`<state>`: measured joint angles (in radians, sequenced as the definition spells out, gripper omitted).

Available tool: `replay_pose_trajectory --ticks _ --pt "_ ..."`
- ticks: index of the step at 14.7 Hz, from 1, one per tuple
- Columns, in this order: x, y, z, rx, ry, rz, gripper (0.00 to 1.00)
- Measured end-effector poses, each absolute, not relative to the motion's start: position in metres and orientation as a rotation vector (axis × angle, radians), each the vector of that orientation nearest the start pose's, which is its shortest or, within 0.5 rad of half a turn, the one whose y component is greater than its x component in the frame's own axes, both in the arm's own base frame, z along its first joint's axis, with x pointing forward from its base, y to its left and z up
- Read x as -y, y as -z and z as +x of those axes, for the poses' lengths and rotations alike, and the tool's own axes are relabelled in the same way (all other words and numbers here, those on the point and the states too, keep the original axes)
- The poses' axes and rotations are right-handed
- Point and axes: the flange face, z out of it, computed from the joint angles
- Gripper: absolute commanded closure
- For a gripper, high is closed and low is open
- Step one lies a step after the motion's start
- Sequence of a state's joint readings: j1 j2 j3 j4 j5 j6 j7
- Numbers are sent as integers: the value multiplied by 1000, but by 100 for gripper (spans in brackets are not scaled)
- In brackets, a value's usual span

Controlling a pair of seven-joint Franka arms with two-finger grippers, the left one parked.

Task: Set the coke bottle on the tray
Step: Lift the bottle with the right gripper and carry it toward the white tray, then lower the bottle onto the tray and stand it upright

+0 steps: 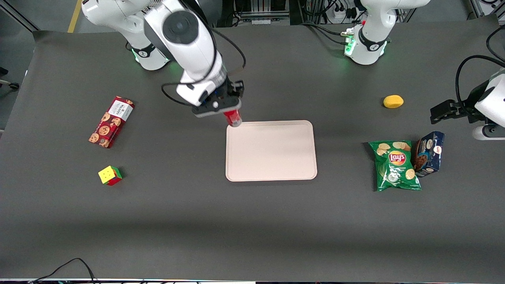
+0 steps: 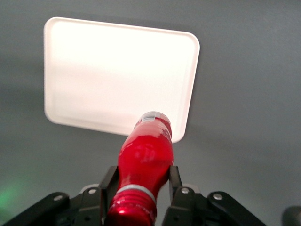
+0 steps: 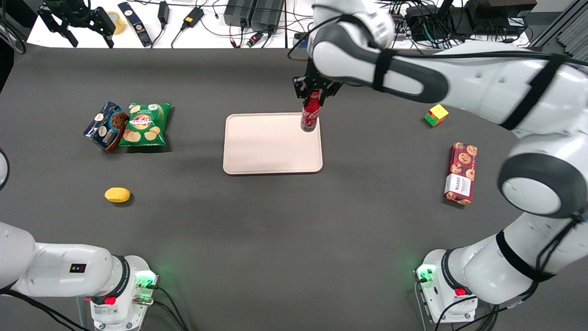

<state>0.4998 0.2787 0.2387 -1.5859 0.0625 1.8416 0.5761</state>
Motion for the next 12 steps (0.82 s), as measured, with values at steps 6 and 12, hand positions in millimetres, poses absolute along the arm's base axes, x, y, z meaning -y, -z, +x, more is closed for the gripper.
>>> replay_pose_trajectory --ticks 6,12 --pt "-435 -378 517 247 -14 -3078 100" --pt "-431 -334 521 258 -8 -3091 100"
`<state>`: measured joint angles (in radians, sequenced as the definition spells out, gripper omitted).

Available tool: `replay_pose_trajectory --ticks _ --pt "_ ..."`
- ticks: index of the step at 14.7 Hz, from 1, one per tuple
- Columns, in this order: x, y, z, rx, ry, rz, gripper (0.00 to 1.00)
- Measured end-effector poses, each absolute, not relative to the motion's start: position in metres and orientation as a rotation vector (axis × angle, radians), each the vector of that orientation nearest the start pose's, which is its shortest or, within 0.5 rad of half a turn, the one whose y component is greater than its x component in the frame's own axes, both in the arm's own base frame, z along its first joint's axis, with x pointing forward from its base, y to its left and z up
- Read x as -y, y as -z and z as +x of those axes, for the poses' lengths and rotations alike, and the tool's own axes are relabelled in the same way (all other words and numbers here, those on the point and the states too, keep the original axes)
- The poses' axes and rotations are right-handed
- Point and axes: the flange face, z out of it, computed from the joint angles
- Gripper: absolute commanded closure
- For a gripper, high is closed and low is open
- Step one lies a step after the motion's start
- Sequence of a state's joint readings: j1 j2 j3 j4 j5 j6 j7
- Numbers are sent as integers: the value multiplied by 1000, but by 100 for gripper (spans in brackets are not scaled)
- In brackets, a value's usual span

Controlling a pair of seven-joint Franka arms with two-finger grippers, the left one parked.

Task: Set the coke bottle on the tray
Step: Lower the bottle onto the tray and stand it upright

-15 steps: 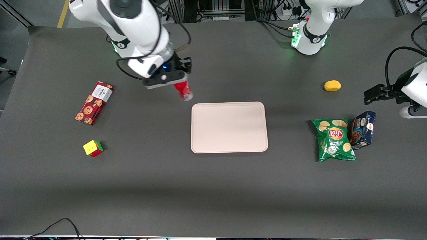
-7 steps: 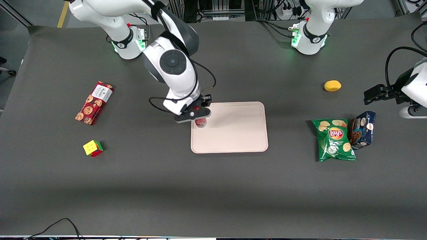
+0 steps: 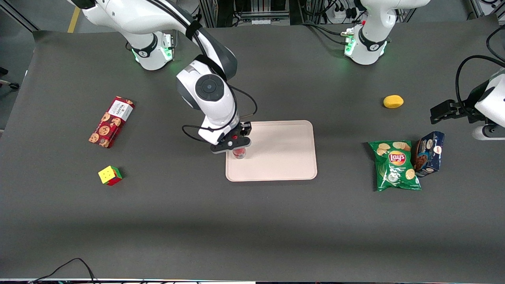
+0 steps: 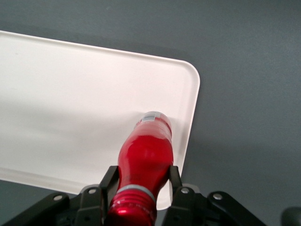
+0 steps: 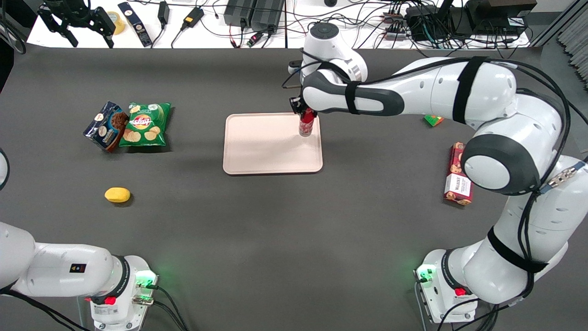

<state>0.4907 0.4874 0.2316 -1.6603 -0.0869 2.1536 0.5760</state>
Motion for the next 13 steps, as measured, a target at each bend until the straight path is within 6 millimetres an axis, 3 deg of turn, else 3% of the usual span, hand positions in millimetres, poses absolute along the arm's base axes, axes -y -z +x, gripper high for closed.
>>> replay_pose_trajectory --ticks 7,10,13 --pt "-426 -302 525 247 -69 -3111 100" --pt "-426 -299 525 247 -75 -3112 100" --pt "-426 -299 525 247 -74 -3112 93"
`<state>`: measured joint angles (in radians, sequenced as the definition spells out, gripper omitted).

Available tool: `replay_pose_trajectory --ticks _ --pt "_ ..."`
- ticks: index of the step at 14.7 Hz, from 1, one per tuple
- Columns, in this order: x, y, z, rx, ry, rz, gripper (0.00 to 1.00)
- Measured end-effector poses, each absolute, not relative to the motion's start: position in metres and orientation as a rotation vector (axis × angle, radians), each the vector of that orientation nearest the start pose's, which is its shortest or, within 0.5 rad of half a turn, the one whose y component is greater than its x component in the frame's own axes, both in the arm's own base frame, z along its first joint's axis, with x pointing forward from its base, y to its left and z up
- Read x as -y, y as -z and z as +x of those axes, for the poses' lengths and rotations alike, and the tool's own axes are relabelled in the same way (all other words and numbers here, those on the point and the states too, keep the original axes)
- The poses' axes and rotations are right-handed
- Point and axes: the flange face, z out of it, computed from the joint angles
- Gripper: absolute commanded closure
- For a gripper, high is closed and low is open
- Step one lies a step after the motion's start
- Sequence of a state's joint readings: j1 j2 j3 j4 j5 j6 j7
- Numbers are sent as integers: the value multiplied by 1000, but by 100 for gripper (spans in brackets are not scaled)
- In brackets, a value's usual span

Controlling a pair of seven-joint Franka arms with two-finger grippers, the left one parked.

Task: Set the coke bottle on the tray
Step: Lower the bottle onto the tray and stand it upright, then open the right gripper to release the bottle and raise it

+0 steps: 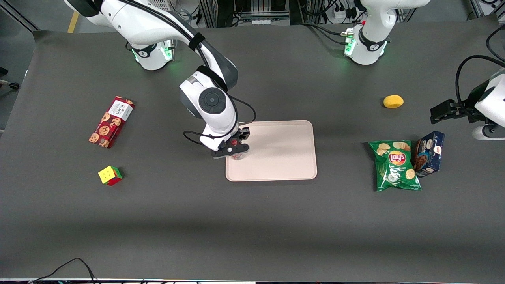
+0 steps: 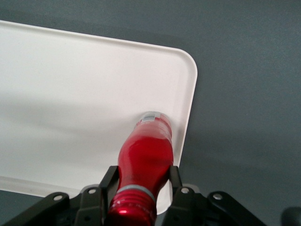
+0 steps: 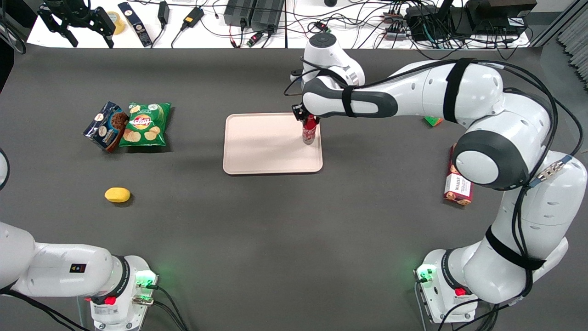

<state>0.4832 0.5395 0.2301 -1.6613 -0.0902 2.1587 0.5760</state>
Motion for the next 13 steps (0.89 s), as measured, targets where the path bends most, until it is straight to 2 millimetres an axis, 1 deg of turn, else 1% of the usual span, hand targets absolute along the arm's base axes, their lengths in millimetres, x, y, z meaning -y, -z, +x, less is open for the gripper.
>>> replay_pose_trajectory --ticks 1,2,6,7,8,13 --pt "-426 -299 525 247 -74 -3112 90" --pt "-427 -299 524 249 -74 -3112 80" --pt "-428 -299 523 253 -76 -3112 15" --pt "-428 -299 523 253 -74 -3111 3" --pt "-429 -300 524 252 -72 -3110 0" --pt "-428 -304 527 245 -57 -3104 0"
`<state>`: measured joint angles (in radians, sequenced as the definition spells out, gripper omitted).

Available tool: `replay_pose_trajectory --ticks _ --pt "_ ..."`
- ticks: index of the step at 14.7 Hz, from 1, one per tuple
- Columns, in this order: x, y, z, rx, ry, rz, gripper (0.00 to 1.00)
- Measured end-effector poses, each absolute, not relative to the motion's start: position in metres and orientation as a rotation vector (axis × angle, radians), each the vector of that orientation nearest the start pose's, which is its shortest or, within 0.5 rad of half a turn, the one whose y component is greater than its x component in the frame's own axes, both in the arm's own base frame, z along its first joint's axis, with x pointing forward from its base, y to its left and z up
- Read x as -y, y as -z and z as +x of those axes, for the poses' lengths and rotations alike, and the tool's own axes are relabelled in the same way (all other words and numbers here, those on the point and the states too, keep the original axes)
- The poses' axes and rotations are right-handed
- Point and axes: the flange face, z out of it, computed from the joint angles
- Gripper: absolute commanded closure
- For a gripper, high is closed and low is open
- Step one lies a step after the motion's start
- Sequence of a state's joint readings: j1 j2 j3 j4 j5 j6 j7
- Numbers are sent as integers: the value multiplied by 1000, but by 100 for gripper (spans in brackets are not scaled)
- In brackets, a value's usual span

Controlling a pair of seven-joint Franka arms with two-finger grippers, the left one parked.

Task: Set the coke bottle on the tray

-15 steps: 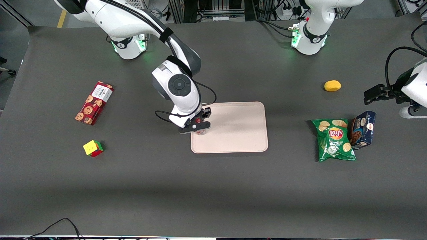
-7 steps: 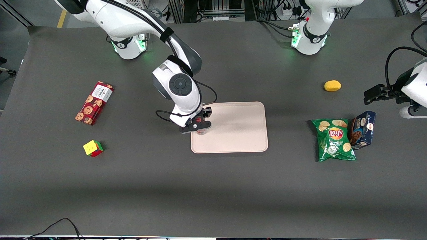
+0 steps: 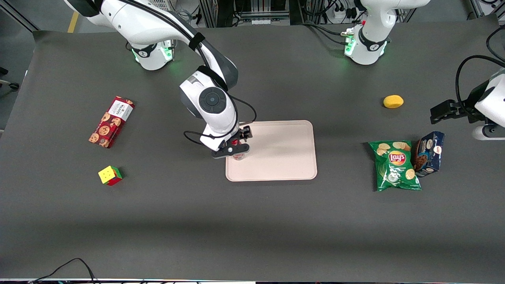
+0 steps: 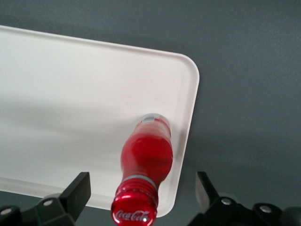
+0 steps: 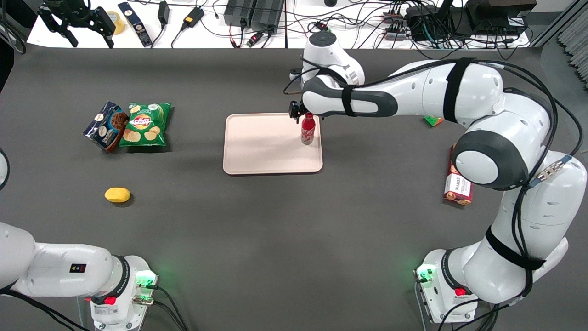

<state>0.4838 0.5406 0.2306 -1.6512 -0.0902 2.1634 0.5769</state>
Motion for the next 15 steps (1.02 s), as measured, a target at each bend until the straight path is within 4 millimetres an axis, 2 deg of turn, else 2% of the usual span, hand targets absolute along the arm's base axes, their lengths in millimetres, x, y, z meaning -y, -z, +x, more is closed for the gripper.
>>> replay_pose_trajectory --ticks 4,7,8,10,13,15 --pt "-429 -332 537 317 17 -3074 0" --pt "-414 -369 549 357 78 -3065 0" --pt "-406 -388 552 348 95 -3072 0" --pt "-385 -437 557 305 148 -3088 0" --pt "-337 -516 557 217 214 -3115 0" --pt "-307 -549 548 166 208 -3137 0"
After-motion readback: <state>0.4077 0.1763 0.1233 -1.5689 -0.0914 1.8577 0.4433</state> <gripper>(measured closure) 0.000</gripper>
